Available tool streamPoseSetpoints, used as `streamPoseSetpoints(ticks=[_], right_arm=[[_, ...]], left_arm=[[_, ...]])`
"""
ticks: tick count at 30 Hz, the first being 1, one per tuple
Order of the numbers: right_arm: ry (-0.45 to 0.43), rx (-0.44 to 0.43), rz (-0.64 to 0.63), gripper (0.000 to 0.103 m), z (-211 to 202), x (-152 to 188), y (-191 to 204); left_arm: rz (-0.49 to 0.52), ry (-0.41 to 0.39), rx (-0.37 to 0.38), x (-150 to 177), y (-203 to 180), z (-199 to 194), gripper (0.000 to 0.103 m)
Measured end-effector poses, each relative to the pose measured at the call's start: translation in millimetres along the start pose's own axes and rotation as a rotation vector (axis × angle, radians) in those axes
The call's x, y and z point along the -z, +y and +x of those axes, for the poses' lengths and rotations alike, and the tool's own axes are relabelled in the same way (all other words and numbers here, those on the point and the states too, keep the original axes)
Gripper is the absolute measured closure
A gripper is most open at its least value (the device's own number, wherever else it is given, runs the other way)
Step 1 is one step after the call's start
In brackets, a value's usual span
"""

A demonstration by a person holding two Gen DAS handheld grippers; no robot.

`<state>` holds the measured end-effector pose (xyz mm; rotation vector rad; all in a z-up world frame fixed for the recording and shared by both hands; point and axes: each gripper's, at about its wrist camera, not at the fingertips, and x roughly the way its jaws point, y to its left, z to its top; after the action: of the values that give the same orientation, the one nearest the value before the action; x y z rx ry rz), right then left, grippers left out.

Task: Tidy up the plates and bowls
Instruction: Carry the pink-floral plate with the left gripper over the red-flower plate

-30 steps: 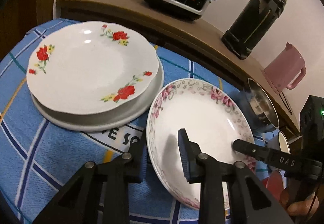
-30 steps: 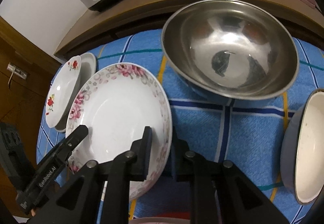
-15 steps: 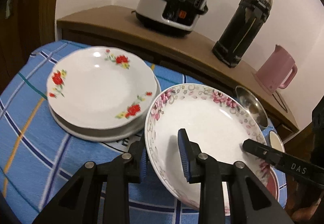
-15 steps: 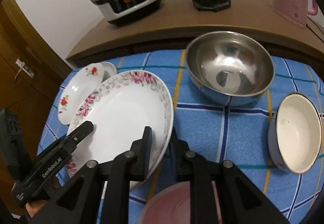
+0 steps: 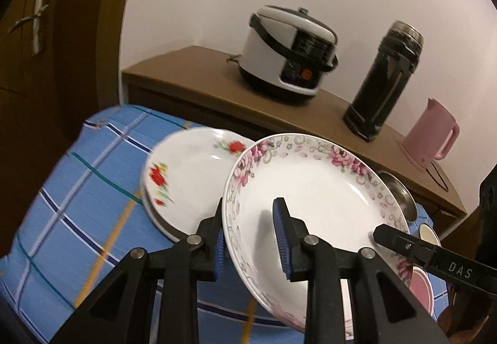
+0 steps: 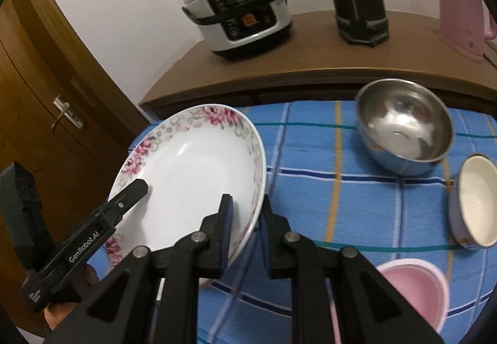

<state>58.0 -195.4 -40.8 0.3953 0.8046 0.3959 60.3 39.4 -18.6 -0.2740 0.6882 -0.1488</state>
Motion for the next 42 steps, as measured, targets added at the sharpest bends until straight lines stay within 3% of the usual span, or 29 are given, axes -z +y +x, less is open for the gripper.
streamPoseSetpoints(ticks=[15,32,42], right_arm=[[-0.019,-0.062,0.023,0.086,55,-17,46],[-0.010,-0.059,0.054,0.086,100,-28,45],[-0.037,-0.056,0.069,0.086,102,-38,41]], left_arm=[[-0.028,-0.019,-0.054,-25,55,17,0.073],[-0.050,0.019,-0.076,-35,79,54,0.073],[-0.040,0.013,-0.067,-45,74,62,0.073]])
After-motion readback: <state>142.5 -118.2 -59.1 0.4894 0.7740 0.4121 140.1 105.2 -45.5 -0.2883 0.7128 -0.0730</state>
